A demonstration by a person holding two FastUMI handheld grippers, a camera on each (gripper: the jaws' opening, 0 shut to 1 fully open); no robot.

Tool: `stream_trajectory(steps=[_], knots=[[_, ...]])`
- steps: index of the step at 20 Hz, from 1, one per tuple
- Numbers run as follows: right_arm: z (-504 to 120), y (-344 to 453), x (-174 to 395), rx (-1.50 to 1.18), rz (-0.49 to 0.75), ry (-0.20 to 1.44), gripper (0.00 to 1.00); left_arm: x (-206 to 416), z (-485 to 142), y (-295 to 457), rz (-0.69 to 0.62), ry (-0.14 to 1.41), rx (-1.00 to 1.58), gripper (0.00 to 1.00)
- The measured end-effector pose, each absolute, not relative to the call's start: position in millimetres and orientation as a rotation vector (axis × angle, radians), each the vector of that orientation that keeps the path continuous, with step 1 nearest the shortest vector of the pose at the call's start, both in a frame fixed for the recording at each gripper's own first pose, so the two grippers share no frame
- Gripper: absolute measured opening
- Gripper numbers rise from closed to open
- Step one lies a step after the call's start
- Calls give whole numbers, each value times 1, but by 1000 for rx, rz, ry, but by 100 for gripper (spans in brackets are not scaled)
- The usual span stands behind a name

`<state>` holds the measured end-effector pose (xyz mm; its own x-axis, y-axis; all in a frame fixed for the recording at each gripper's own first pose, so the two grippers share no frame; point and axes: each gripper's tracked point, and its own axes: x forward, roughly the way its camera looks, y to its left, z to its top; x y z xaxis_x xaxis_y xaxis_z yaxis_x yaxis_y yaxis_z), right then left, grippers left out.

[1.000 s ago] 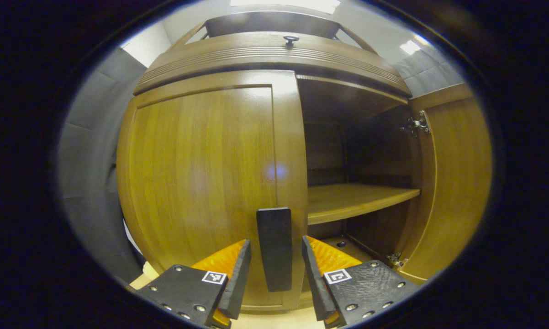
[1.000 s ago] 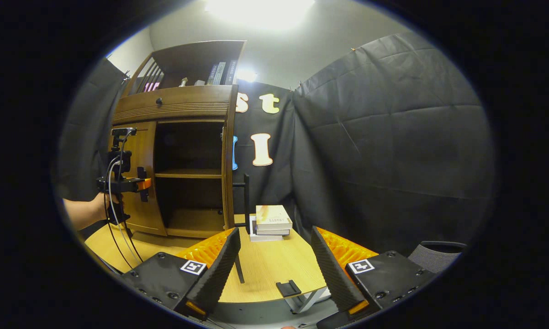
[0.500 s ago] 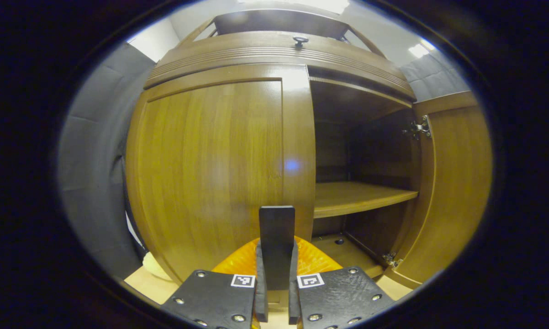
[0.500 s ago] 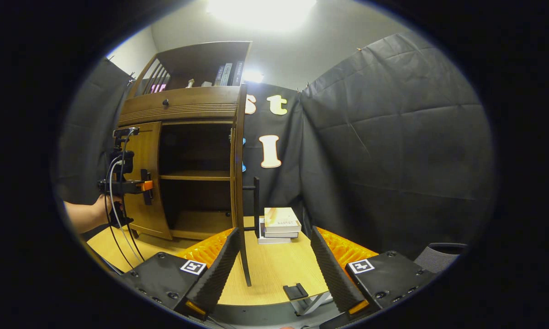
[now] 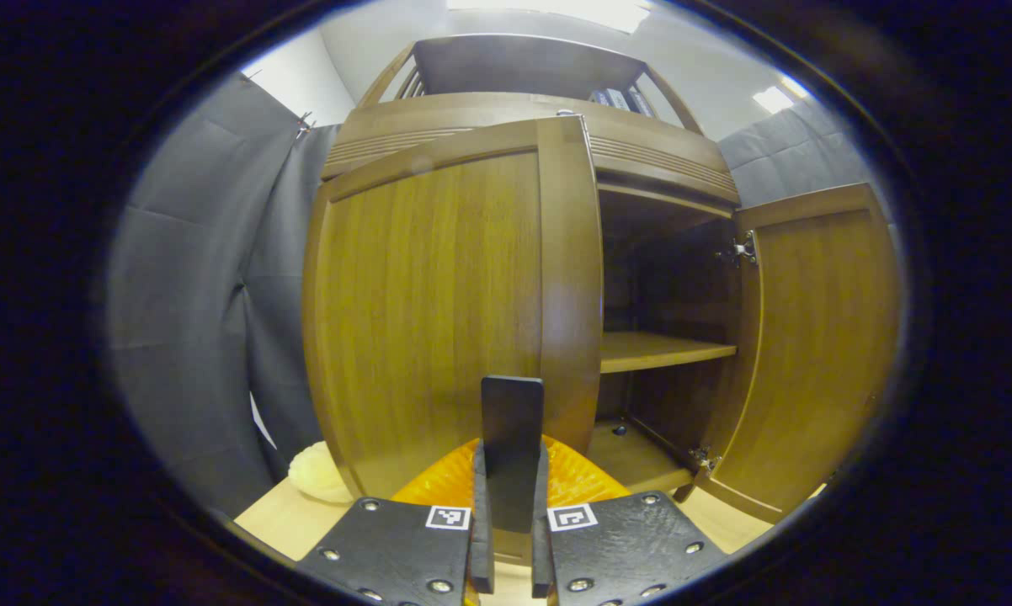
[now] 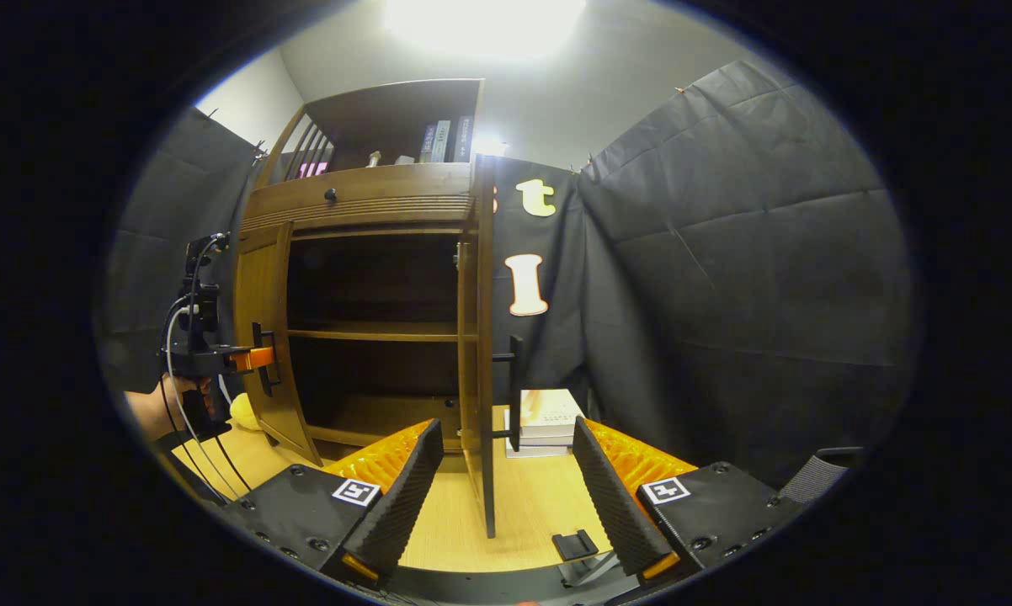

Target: Open the right door of the double-door shoe cabinet with the right hand, and open the left door with the left hand.

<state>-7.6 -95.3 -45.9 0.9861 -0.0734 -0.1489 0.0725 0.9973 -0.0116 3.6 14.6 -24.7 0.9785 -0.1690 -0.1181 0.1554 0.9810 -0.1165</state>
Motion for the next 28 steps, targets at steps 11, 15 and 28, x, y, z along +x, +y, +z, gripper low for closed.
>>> stream_trajectory(steps=[11,15,28], knots=[[-44,-57,5,14,35,136,93,-67,-27,79,-103,140,-102,21],[-40,-42,10,30,69,126,93,-86,-27,109,-69,137,-87,20],[-34,-12,21,28,148,115,93,-111,-31,188,74,142,-35,20]])
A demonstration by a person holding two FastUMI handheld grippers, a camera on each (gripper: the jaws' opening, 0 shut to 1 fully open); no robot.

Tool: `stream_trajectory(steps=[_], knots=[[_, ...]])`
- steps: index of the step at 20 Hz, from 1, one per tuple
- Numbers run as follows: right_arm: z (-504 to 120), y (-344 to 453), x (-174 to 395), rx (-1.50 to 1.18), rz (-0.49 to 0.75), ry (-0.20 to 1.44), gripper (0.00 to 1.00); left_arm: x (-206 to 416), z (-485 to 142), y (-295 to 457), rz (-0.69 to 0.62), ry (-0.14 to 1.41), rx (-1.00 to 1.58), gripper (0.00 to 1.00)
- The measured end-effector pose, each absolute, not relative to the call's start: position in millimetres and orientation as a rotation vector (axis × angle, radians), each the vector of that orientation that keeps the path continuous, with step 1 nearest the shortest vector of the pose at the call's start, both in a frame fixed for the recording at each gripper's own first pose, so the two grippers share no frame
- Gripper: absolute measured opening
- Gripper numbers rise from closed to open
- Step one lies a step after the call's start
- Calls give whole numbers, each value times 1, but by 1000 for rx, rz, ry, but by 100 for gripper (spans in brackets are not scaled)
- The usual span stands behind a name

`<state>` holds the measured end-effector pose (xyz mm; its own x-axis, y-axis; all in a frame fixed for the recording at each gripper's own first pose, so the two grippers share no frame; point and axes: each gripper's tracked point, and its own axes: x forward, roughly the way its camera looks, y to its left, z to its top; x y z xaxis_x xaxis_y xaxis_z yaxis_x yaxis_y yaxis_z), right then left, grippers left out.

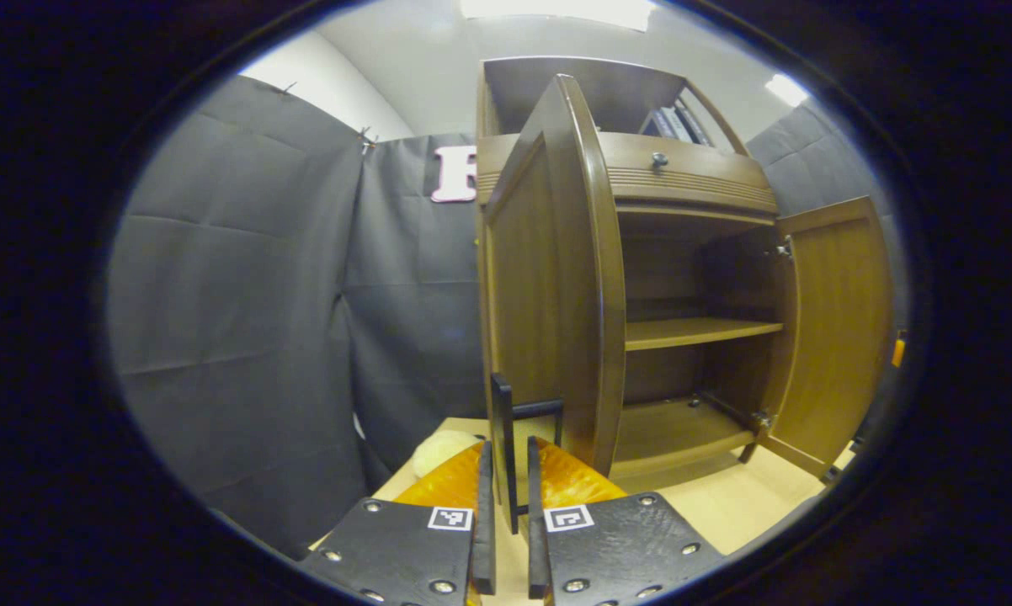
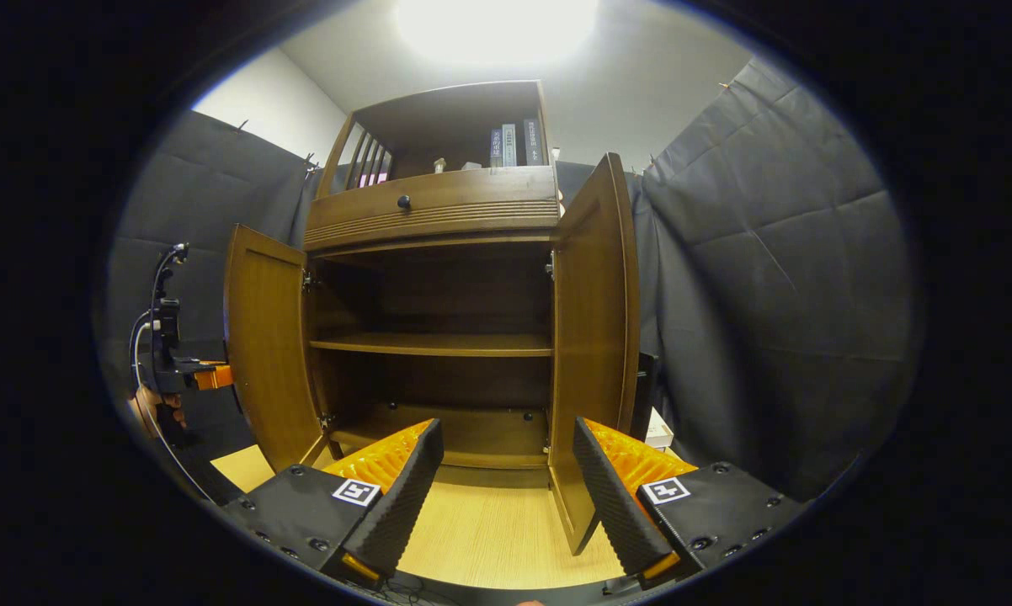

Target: Open the right door of the double-door shoe cabinet with the right hand, and open the left door with the left hand.

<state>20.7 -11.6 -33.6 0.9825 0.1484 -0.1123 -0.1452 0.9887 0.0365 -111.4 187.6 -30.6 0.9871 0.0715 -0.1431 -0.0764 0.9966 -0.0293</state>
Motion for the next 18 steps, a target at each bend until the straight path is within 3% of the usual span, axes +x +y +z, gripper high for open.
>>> stream_trajectory(steps=[12,16,17,18], knots=[[-37,11,29,36,183,111,97,-160,-30,259,202,140,-34,14],[-33,15,32,40,190,104,97,-180,-29,290,265,134,-43,19],[-31,16,33,42,191,103,93,-186,-26,294,264,131,-53,19],[-29,16,34,41,191,101,97,-192,-22,296,257,126,-65,19]])
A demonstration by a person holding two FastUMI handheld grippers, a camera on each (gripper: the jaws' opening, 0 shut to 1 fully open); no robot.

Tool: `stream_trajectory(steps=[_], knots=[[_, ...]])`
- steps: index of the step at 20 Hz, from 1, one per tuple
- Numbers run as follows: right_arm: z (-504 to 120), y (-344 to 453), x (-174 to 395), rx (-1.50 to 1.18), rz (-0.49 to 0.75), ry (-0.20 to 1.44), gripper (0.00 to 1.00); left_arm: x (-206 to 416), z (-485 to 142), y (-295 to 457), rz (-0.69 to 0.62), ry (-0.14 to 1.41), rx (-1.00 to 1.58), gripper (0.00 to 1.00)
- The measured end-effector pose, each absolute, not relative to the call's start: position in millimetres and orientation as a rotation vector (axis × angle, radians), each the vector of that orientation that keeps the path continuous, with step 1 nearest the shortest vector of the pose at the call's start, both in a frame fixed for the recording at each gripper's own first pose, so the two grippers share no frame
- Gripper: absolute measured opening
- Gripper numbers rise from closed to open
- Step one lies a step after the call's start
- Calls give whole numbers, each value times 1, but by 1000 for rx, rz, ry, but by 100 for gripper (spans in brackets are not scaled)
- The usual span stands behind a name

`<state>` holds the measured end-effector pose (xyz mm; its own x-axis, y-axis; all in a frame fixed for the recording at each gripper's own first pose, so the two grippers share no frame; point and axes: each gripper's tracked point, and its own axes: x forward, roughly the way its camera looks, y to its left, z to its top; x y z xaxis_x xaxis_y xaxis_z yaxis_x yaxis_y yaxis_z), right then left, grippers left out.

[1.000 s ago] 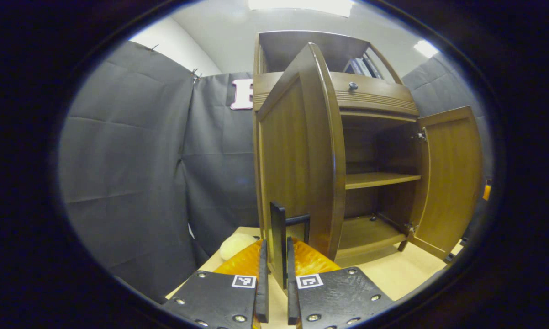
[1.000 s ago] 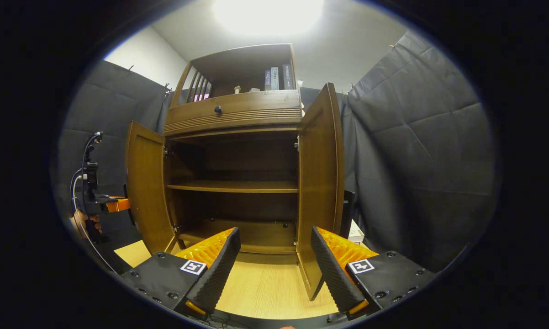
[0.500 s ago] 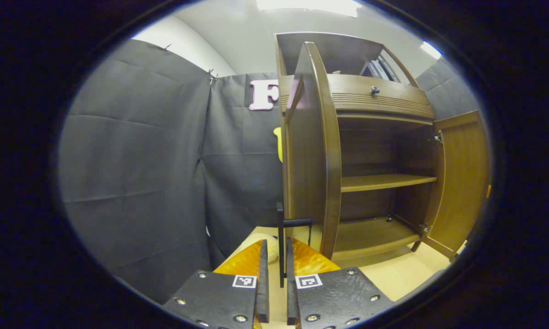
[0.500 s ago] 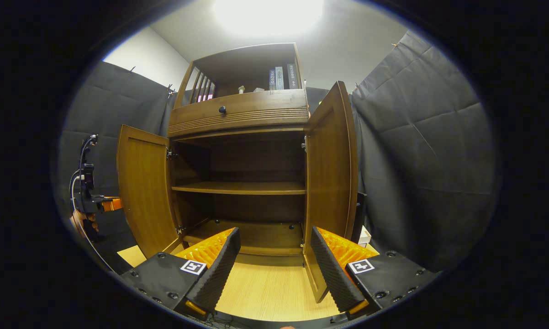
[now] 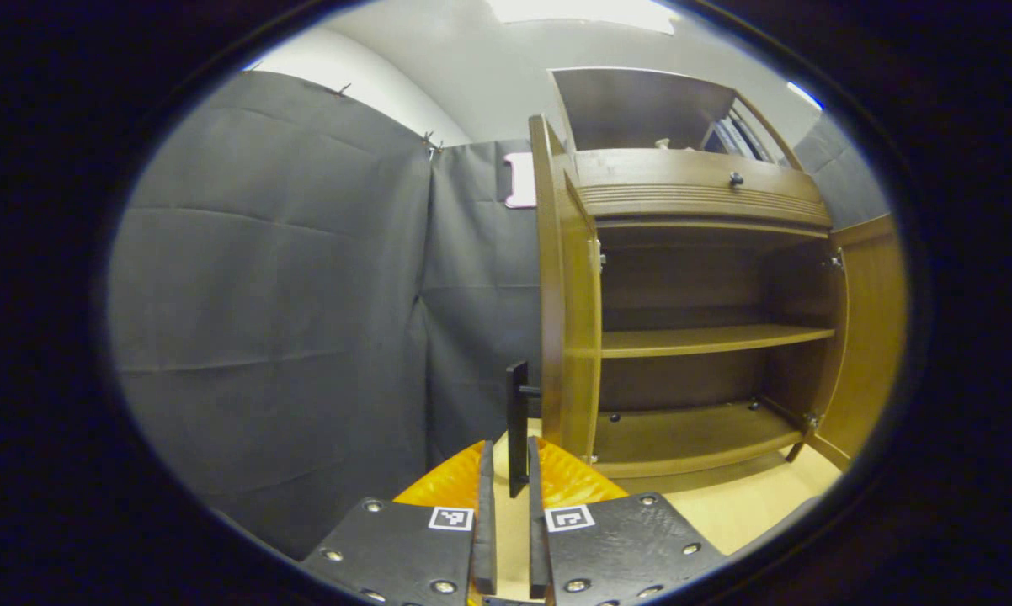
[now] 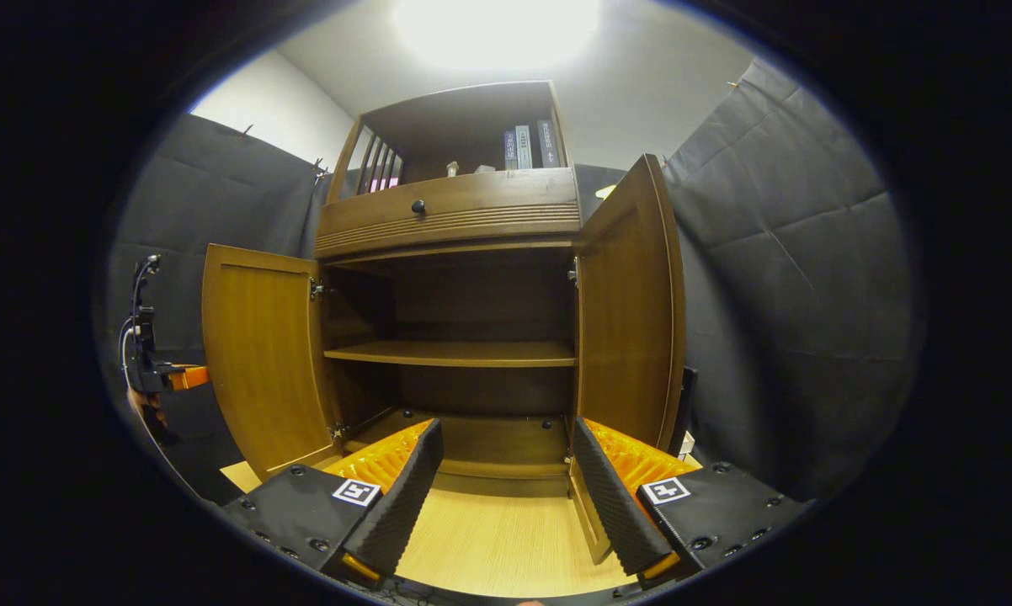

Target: Open the right door of the double-door shoe cabinet with the right hand, and open the left door with the left hand.

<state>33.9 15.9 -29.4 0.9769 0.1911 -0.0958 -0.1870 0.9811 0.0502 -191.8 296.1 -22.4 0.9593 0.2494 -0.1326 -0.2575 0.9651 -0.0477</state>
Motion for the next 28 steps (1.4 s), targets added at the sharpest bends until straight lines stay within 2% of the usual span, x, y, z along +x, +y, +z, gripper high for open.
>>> stream_trajectory(steps=[1,2,3,4,5,6,7,9,10,13,14,17,18,19,20,27,28], knots=[[-27,15,34,38,189,96,97,-198,-19,298,260,123,-63,19],[-24,16,34,33,186,91,93,-204,-13,298,259,116,-58,19],[-22,15,34,25,182,90,93,-211,-7,294,256,112,-55,19],[-21,15,34,15,179,89,97,-217,-1,287,247,108,-58,19],[-18,14,32,5,176,87,97,-224,5,279,232,100,-62,16],[-15,13,30,-2,173,81,93,-230,11,272,217,94,-60,19],[-11,13,28,-7,172,74,93,-236,17,265,200,90,-51,14],[-2,10,22,-12,163,58,93,-248,30,249,168,80,-40,14],[1,8,18,-11,156,49,97,-253,36,240,151,76,-44,14],[10,2,8,-6,132,21,97,-274,52,219,121,54,-46,13],[9,0,5,-6,123,17,93,-282,53,214,114,50,-30,13],[9,-6,-5,-4,112,13,93,-286,59,195,96,38,9,16],[9,-8,-9,-5,108,10,97,-289,60,193,98,29,8,17],[9,-10,-12,-7,103,8,93,-294,63,196,111,14,1,18],[8,-11,-14,-11,99,8,97,-298,65,196,116,4,-3,19],[6,-14,-18,-3,87,18,97,-304,63,203,165,-6,-1,72],[5,-15,-19,-4,86,17,93,-302,61,203,169,-3,-1,79]])
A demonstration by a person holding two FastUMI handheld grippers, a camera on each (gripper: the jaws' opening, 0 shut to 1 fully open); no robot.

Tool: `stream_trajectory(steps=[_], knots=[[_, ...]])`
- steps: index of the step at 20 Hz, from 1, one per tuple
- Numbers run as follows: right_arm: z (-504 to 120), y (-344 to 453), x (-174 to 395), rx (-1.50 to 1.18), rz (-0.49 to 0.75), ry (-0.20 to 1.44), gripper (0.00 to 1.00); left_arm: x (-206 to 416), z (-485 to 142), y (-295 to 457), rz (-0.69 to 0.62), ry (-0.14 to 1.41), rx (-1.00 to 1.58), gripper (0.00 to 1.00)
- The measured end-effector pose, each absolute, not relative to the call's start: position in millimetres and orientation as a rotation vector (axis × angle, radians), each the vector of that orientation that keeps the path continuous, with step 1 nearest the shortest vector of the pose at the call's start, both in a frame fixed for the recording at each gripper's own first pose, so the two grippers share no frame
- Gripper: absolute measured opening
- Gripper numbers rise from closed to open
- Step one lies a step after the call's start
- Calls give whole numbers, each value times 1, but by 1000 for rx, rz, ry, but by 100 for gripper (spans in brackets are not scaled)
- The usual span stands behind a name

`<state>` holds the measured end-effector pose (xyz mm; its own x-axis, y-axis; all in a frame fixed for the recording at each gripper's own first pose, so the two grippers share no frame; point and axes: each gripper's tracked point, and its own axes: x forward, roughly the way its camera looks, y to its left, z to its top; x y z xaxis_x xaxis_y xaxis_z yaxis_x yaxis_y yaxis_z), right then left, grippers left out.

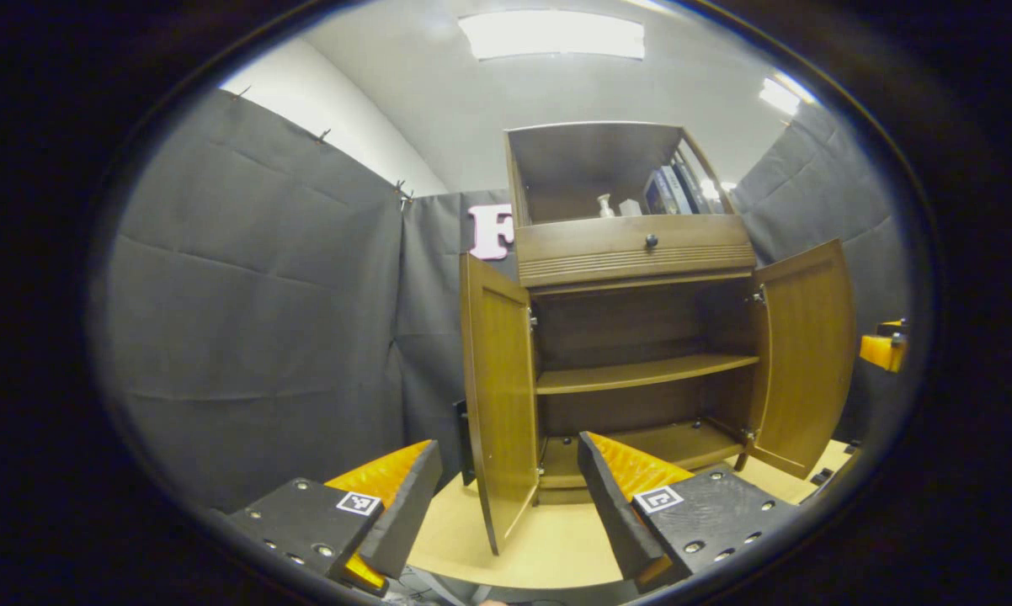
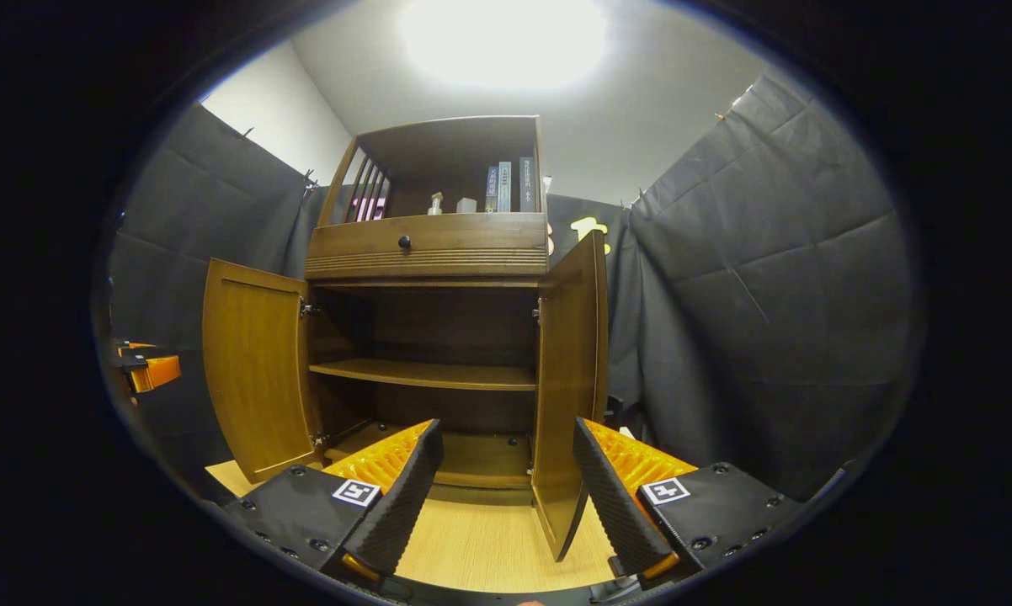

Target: Open the right door of the double-door shoe cabinet with the right hand, and open the left door with the left hand.

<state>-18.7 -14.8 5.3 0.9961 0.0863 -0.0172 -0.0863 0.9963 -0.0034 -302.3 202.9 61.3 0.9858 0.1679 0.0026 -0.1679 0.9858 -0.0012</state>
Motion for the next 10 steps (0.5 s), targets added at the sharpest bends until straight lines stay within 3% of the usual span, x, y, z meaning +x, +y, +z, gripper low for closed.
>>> stream_trajectory(steps=[2,10], knots=[[6,-16,-18,-1,82,13,97,-302,60,203,168,-1,-2,94],[7,-19,-19,10,57,9,97,-299,55,208,170,0,11,94]])
